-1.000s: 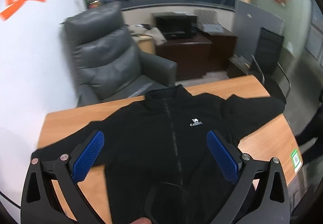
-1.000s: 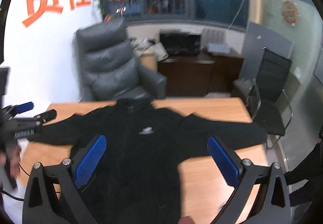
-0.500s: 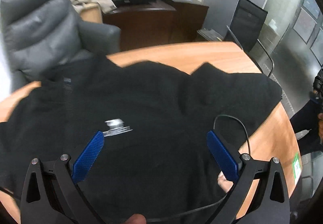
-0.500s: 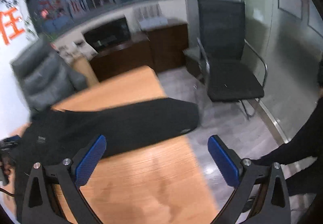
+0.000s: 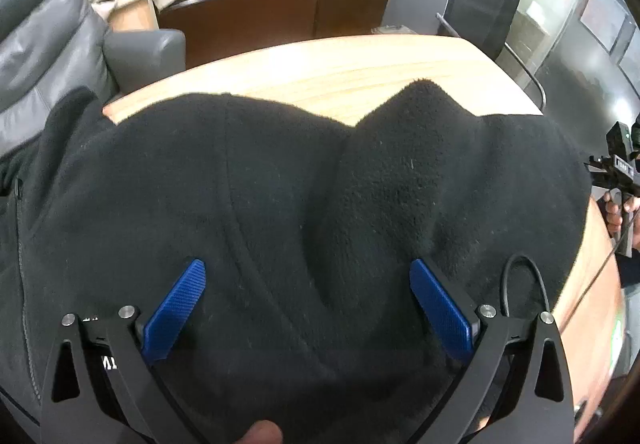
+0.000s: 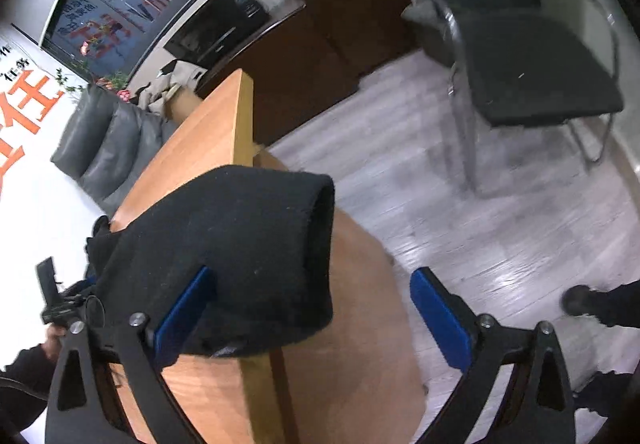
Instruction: Fold clothes
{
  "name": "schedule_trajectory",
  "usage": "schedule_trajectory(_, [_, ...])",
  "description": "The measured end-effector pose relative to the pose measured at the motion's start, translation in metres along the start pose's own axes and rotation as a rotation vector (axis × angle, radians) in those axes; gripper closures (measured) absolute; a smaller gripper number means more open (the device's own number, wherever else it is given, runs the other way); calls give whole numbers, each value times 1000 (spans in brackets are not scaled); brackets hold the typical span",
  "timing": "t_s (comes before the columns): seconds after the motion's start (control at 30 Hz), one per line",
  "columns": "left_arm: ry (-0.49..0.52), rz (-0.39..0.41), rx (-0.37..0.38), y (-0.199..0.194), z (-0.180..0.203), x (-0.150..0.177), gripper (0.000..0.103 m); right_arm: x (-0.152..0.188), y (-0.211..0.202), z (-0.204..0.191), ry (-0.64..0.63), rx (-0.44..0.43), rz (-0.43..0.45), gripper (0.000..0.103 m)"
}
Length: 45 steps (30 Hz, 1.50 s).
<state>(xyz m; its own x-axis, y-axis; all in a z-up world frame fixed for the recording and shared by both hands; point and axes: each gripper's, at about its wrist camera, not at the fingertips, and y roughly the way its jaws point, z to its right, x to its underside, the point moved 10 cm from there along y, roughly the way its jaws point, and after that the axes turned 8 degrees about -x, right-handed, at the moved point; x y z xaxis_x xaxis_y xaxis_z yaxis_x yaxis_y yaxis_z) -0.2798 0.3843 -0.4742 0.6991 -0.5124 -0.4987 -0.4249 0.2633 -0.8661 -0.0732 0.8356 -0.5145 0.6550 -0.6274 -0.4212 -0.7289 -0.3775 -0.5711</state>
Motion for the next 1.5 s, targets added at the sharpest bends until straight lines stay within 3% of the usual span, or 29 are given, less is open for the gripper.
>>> schedule_trajectory(0.13, [0, 31, 4, -2, 3, 0, 0, -2, 5, -3, -23, -68, -3, 80])
schedule_trajectory(0.17, [2, 38, 6, -3, 4, 0, 0, -3, 2, -8, -40, -57, 8, 85])
schedule_trajectory(0.27, [6, 39, 13, -7, 2, 5, 0, -10, -15, -28, -109, -11, 54, 94])
schedule_trajectory(0.37, [-28, 43, 19, -24, -13, 10, 0, -28, -51, -98, -222, -4, 162, 95])
schedule_trajectory(0.5, [-71, 96, -9, -78, -68, 29, 0, -47, -87, -241, -423, -62, 270, 96])
schedule_trajectory(0.67, [-223, 188, -127, -218, -198, 97, 0, -20, -66, -433, -654, -189, 254, 96])
schedule_trajectory(0.77, [-365, 225, -218, -316, -292, 143, 0, 11, -18, -526, -716, -283, 188, 96])
schedule_trajectory(0.87, [-453, 277, -373, -419, -392, 195, 0, 49, 43, -607, -768, -358, 120, 96])
schedule_trajectory(0.93, [-480, 277, -462, -461, -443, 222, 0, 74, 90, -652, -779, -401, 70, 96])
schedule_trajectory(1.0, [-491, 266, -505, -482, -477, 245, 0, 108, 142, -694, -800, -427, 8, 96])
schedule_trajectory(1.13, [-465, 245, -476, -470, -510, 270, 0, 178, 249, -735, -809, -431, -93, 96])
schedule_trajectory(1.3, [-387, 189, -293, -398, -498, 274, 0, 265, 397, -729, -787, -332, -245, 96])
schedule_trajectory(1.4, [-312, 176, -177, -361, -473, 264, 0, 315, 451, -708, -811, -229, -312, 96])
schedule_trajectory(1.5, [-235, 203, -122, -347, -455, 245, 0, 344, 476, -687, -838, -154, -354, 94])
